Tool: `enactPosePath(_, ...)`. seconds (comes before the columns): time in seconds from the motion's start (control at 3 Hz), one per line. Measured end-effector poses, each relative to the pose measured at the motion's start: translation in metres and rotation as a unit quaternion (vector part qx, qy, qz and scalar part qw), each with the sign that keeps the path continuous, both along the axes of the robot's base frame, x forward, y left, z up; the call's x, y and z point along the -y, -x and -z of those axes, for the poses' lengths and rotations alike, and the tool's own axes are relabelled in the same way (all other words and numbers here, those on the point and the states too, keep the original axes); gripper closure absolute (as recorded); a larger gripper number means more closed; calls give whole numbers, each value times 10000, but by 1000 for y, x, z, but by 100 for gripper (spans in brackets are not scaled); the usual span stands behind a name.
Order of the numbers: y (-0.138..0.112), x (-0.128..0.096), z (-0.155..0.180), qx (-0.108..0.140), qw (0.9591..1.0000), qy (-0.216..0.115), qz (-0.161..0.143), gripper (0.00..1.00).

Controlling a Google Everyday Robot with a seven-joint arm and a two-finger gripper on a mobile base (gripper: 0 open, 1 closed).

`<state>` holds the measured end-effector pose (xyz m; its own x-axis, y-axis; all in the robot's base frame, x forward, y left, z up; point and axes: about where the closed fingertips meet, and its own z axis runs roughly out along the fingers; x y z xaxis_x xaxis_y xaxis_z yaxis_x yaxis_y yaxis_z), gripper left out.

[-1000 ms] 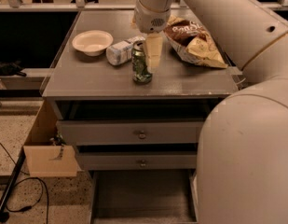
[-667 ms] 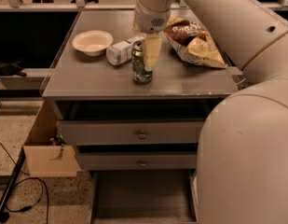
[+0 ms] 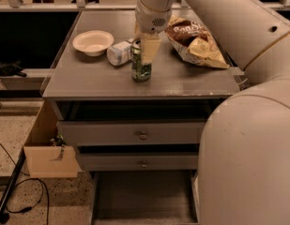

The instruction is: Place green can into bottom drawer

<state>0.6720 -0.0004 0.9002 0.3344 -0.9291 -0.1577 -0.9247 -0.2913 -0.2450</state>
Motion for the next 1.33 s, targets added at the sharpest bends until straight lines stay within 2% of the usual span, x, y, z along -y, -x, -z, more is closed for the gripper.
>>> enactPosePath(0.33, 0, 0, 0, 0, 10000, 0, 0, 96)
enactPosePath(1.0, 2, 1, -1, 35, 10000, -9, 8, 100)
enactPosePath(1.33, 11, 8, -4, 170, 9998, -41, 43, 100)
